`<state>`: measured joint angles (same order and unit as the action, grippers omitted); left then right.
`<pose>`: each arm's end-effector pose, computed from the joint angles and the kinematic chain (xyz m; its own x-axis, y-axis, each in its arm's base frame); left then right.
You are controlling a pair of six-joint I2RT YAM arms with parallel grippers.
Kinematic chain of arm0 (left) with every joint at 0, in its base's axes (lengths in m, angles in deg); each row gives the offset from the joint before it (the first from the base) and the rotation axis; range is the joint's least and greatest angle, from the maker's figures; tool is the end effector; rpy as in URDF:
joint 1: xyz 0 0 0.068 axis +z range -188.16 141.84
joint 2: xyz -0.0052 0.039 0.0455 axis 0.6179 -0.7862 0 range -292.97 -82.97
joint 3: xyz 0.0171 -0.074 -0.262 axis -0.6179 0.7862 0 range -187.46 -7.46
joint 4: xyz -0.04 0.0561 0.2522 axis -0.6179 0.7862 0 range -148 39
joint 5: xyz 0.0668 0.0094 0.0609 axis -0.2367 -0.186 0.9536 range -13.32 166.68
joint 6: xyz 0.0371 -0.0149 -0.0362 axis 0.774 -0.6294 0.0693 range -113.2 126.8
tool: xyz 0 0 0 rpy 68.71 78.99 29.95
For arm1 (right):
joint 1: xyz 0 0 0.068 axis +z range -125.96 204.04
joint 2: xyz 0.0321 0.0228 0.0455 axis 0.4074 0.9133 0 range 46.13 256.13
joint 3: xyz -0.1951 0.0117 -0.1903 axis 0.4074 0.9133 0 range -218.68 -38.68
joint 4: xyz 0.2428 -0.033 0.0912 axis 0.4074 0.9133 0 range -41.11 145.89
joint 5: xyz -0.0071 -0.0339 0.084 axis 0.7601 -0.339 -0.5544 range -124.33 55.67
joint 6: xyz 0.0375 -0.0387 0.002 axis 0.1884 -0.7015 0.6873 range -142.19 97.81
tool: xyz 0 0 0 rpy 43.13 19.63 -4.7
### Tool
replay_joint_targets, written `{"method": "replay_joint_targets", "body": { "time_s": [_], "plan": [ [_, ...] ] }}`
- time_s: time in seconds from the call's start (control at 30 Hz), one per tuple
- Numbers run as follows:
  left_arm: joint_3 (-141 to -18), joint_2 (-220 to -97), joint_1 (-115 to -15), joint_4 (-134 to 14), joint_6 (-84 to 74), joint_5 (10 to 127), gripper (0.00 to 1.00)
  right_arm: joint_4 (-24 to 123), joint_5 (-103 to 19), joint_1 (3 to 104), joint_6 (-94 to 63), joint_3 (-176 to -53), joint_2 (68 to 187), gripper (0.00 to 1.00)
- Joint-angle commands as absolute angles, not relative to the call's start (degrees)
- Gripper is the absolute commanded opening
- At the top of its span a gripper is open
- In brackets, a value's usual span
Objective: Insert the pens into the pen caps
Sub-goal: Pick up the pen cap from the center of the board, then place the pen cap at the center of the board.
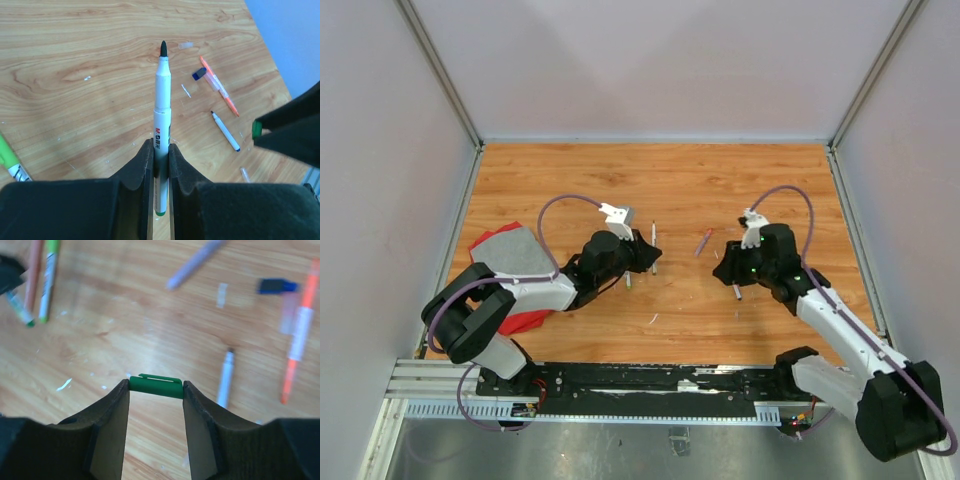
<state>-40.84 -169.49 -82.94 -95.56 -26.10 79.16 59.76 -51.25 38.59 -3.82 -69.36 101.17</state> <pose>0.2172 -0.2133 0.1876 -0.5262 -0.2424 -0.8151 0.4625 0.7228 -0.5135 0.1957 0.0615 0.2210 -0.6782 0.1356 -0.7222 -0.2705 0.8678 0.4169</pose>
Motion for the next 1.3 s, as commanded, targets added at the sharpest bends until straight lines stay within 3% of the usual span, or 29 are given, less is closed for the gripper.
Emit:
{"method": "replay_joint_targets", "body": {
  "time_s": [0.0,0.3,0.7,1.1,1.27],
  "plan": [
    [-40.54,-169.14,-80.94,-97.73,-27.9,78.83,0.01,61.13,-50.68,49.2,-16.71,-74.92,104.46,0.1],
    [-38.45,-166.15,-79.78,-97.3,-29.17,82.45,0.01,72.4,-40.7,64.62,-29.51,-84.45,118.13,0.1],
    [-37.76,-164.64,-79.32,-96.39,-29.5,84.58,0.0,78.75,-39.66,69.65,-32.29,-91.56,134.69,0.17],
    [-38.0,-165.04,-79.21,-96.23,-29.47,84.0,0.01,79.16,-37.18,69.65,-31.45,-92.05,137.85,0.42],
    [-37.96,-165.13,-79.21,-96.23,-29.43,83.98,0.0,76.82,-38.65,69.69,-29.78,-91.54,134.32,0.62]
  ]
}}
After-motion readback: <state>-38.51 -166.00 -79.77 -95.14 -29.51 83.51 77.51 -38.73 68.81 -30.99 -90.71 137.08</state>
